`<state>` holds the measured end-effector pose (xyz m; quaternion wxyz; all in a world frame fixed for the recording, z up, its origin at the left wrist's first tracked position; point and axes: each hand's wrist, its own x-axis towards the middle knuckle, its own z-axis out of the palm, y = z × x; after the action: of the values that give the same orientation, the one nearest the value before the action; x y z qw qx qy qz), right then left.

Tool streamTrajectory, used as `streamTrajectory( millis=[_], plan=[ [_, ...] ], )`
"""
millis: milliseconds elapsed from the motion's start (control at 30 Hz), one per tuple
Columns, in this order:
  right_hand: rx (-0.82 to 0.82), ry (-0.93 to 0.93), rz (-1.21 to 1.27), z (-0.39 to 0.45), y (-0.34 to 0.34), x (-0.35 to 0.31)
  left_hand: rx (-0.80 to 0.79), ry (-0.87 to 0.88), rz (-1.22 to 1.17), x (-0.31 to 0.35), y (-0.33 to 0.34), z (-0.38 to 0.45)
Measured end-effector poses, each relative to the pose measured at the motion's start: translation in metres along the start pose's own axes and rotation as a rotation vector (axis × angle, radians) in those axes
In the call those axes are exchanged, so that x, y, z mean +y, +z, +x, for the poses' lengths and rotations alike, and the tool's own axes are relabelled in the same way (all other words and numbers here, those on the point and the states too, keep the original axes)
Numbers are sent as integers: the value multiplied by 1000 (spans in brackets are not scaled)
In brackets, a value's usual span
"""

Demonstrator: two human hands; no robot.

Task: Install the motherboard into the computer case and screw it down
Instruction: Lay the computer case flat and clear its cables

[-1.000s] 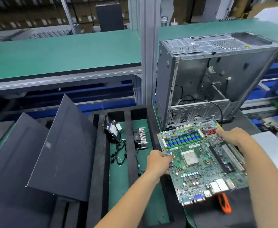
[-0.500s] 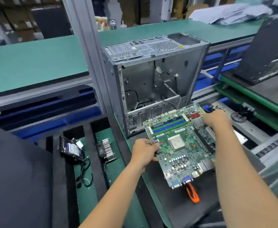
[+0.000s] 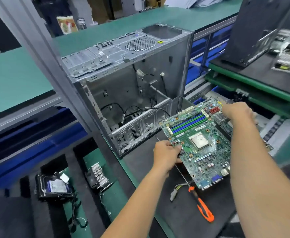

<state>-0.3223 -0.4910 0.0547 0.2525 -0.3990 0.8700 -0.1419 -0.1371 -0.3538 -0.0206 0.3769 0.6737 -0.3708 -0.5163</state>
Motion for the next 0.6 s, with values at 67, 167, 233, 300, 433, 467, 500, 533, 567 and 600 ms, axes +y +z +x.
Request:
streamTrajectory(
  millis=[67, 167, 233, 300, 433, 467, 500, 533, 567, 600],
  plan=[
    [6, 35, 15, 10, 1, 3, -11, 5, 1, -2, 9, 12],
    [21, 67, 33, 22, 3, 9, -22, 24, -14, -5, 20, 23],
    [35, 76, 34, 28, 5, 13, -22, 34, 2, -7, 28, 31],
    [36, 89, 31, 35, 8, 15, -34, 24, -1, -8, 33, 36],
    [28, 128, 32, 43, 14, 18, -68, -1, -23, -7, 38, 39],
    [29, 136, 24, 44, 15, 18, -74, -1, -24, -6, 39, 39],
    [30, 145, 18, 45, 17, 19, -73, 2, -27, -5, 39, 39],
    [29, 152, 13, 45, 19, 20, -76, 7, -17, -4, 39, 40],
    [30, 153, 9, 45, 21, 21, -78, 3, -13, -4, 40, 42],
    [33, 150, 3, 45, 23, 22, -83, -8, -15, -2, 40, 42]
  ],
)
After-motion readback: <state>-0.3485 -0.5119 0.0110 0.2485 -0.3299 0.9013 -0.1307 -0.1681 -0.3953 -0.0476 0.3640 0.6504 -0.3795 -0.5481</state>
